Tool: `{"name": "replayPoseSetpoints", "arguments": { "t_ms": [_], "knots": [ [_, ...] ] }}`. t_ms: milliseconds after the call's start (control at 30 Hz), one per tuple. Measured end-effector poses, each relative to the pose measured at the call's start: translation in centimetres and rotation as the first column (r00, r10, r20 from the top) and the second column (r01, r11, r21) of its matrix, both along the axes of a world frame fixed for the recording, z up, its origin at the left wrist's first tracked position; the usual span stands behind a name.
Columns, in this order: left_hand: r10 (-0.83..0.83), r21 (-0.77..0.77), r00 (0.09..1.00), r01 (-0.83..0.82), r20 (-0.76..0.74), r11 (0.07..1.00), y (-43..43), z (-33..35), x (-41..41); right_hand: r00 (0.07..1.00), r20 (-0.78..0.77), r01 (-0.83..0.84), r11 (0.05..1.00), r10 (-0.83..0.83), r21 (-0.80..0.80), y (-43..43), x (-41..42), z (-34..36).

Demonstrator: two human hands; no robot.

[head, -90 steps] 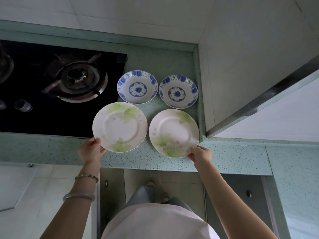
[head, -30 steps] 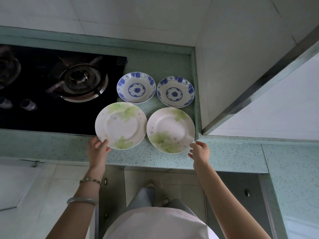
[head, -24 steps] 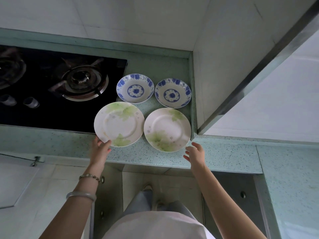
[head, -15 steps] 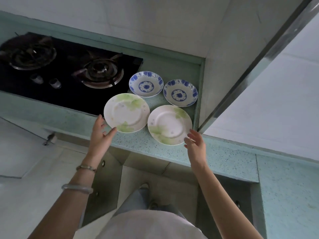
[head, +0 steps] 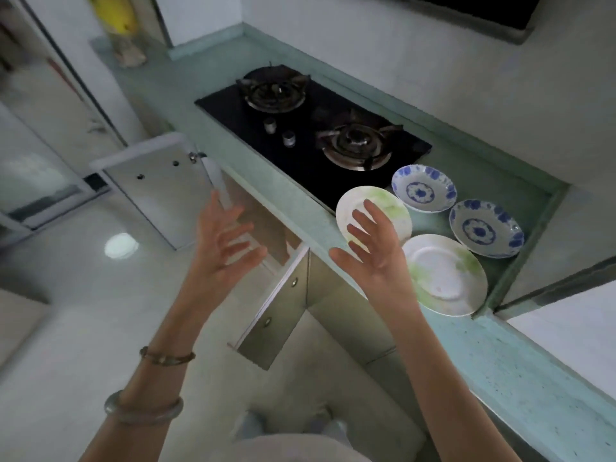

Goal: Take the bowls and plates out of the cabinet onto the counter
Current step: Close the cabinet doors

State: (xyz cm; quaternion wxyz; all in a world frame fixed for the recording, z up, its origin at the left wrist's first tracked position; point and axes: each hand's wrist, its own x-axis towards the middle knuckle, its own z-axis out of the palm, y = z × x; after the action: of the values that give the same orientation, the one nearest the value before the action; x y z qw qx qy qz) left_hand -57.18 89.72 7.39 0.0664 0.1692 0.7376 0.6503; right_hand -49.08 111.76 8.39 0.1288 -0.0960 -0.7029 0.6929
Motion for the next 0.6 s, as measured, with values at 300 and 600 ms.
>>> {"name": "replayPoseSetpoints", "arguments": {
  "t_ms": [300,600],
  "knots": [
    [0.219,-0.083,0.974,-0.224,-0.062,0.971,-16.1,0.9,2.5,0.962,-0.021,-0.271,0.962,0.272,0.025,-15.2,-4.4,0.7],
    [0.223,-0.119,0.972,-0.230,-0.074,0.966,-34.7,0.5,1.4,0.975,-0.036,-0.218,0.975,0.219,0.047,-33.7,-6.0,0.1]
  ]
}}
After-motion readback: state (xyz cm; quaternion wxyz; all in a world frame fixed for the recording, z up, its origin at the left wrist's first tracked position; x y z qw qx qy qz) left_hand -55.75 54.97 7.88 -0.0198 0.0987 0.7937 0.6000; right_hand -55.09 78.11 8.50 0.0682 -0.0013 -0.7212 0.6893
